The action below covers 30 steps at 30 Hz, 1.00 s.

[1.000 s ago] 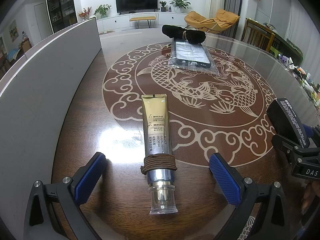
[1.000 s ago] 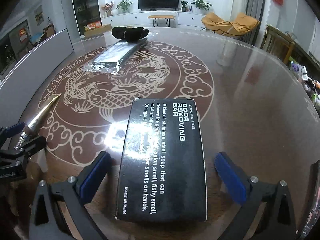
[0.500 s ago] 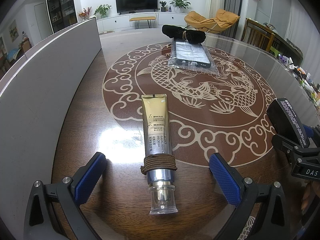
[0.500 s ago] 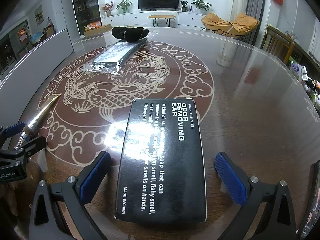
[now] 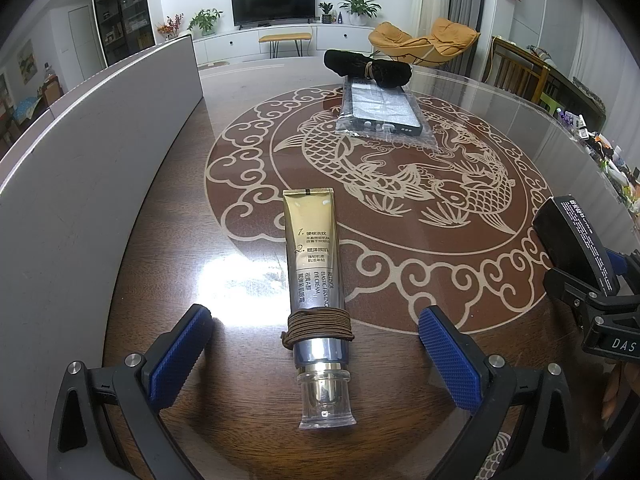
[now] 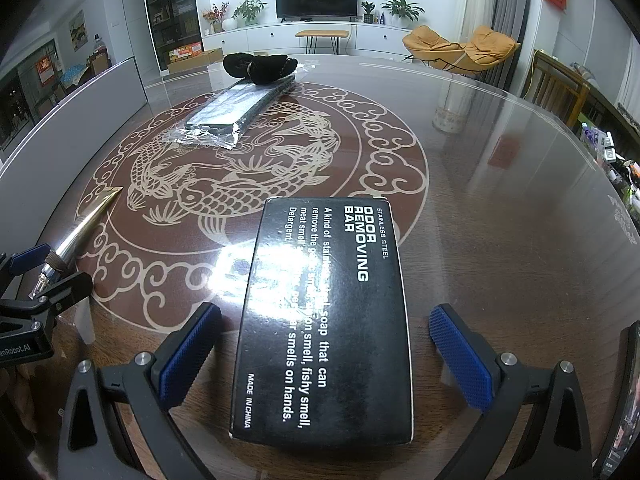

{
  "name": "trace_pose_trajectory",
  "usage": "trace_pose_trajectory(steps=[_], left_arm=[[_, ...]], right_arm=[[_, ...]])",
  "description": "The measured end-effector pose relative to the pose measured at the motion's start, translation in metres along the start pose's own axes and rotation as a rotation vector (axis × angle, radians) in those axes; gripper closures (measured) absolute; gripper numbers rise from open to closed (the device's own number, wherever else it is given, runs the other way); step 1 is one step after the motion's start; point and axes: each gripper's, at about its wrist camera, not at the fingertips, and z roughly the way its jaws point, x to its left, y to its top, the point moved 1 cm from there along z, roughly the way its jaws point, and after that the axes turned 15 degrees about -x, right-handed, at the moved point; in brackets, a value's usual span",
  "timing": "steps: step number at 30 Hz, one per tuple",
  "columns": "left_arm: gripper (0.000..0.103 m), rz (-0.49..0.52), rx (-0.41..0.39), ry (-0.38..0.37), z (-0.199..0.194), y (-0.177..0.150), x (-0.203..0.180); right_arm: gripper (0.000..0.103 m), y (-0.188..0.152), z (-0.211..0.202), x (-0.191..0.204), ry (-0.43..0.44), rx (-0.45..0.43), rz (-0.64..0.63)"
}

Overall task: Organize objects
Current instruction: 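Grasp the black odor removing bar box with the right tool while the left tool holds the tube, then carry the gold tube and black box in both tools over the white box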

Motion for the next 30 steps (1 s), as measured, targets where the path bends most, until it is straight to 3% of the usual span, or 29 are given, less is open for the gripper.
trace_pose_trajectory(steps=[6,10,12,13,14,15,16,17,18,19,22,30], left_arm=[[0.0,0.01,0.009,-0.011,-0.001,0.001,0.0],[0.0,0.061,0.108,-0.066,0.001,0.005,-0.001],[0.0,0.066,0.155,-0.084,0.004,0.01,-0.001],[0.003,0.059,0.15,-0.094,0.005,0.012,-0.001],[0.022,0.063,0.136,-0.093,0.005,0.013,-0.002],[0.033,0.086,0.105,-0.081,0.002,0.015,-0.005],[0.059,0.088,0.085,-0.098,0.0,0.016,-0.007],[0.074,0.101,0.07,-0.09,-0.001,0.017,-0.009],[0.077,0.098,0.06,-0.106,-0.002,0.016,-0.01],[0.077,0.094,0.045,-0.12,-0.005,0.013,-0.012],[0.078,0.048,0.018,-0.158,-0.018,0.004,-0.012],[0.078,-0.147,-0.158,-0.267,-0.095,0.008,0.006]], right_arm=[[0.0,0.0,0.0,0.0,-0.001,0.0,0.001],[0.0,0.0,0.0,0.001,0.002,0.003,-0.002],[0.0,0.004,0.003,0.001,0.032,0.06,-0.025],[0.0,0.008,0.006,0.0,0.048,0.106,-0.031],[0.0,0.011,0.008,-0.003,0.066,0.128,-0.019],[0.0,0.014,0.008,-0.006,0.094,0.132,0.005],[0.0,0.018,0.006,-0.01,0.125,0.119,0.031],[0.01,0.02,0.005,-0.013,0.137,0.112,0.045],[0.025,0.021,0.007,-0.015,0.148,0.122,0.051],[0.045,0.023,0.005,-0.015,0.14,0.121,0.022],[0.044,0.025,-0.005,-0.014,0.179,0.161,0.022],[0.044,0.055,-0.074,0.025,0.265,0.051,-0.018]])
